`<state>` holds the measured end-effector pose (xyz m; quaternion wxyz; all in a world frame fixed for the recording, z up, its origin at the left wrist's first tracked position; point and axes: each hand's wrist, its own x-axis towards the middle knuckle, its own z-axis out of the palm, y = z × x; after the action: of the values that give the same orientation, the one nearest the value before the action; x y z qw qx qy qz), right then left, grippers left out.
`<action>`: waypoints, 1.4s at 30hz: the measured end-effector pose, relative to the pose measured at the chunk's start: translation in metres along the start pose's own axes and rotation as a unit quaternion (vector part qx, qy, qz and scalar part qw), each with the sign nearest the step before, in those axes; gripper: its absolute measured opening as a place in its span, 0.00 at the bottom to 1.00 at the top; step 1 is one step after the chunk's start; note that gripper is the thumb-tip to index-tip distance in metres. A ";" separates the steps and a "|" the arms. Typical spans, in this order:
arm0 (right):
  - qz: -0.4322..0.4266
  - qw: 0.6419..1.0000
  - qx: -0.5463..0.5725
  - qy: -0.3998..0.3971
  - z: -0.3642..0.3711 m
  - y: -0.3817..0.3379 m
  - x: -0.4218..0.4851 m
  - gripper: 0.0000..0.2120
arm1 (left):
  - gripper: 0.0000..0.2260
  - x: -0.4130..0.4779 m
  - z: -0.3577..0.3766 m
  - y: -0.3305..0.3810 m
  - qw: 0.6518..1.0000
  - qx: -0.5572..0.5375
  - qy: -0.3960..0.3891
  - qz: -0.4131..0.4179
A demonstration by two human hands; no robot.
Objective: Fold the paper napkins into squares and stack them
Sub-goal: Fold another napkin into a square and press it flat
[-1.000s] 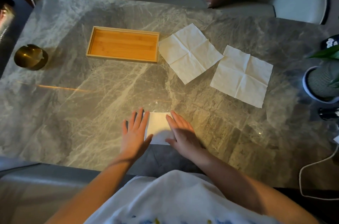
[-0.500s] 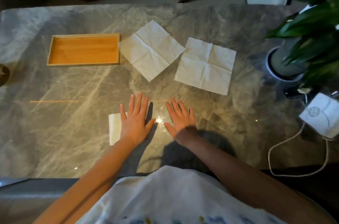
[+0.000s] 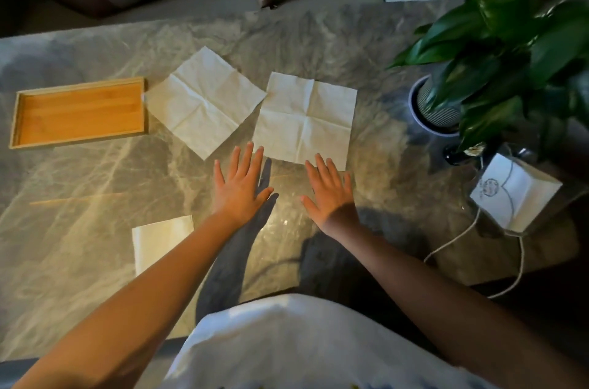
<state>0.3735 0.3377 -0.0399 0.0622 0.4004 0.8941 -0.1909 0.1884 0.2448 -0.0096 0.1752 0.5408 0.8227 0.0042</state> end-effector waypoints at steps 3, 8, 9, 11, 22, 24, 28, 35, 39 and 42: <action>0.006 1.000 0.003 -0.004 -0.004 0.016 0.009 0.33 | 0.34 0.019 -0.001 0.008 1.000 -0.019 -0.022 0.005; 0.009 0.999 0.037 0.001 -0.006 0.037 0.020 0.34 | 0.34 0.042 0.005 0.010 0.993 -0.096 -0.066 0.001; 0.015 0.999 0.046 -0.002 -0.006 0.040 0.023 0.33 | 0.34 0.045 0.007 0.010 0.994 -0.082 -0.075 -0.001; 0.021 0.998 0.051 -0.007 -0.005 0.044 0.026 0.32 | 0.35 0.046 0.012 0.008 0.994 -0.065 -0.085 -0.012; -0.053 0.988 0.088 0.118 -0.003 0.039 0.009 0.15 | 0.27 -0.001 0.040 -0.011 0.997 -0.059 -0.011 -0.054; -0.070 0.985 0.089 0.130 -0.001 0.038 0.002 0.12 | 0.26 -0.015 0.045 -0.014 0.995 -0.075 0.007 -0.063; -0.106 0.979 0.081 0.152 0.009 0.035 -0.017 0.06 | 0.27 -0.044 0.054 -0.017 0.995 -0.069 -0.003 -0.067; -0.162 0.959 0.171 0.159 0.021 0.027 -0.052 0.05 | 0.26 -0.087 0.065 -0.023 0.994 -0.100 -0.028 -0.021; -0.103 0.968 0.207 0.103 0.012 0.016 -0.064 0.04 | 0.24 -0.102 0.063 -0.025 0.979 -0.201 0.022 -0.028; -0.070 0.975 0.200 0.066 0.008 0.013 -0.067 0.04 | 0.19 -0.104 0.060 -0.027 0.949 -0.313 0.004 -0.050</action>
<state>0.4279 0.2965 -0.0334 -0.0920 0.3528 0.8658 -0.3428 0.2189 0.1298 -0.0415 0.3323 0.4173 0.8065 0.2548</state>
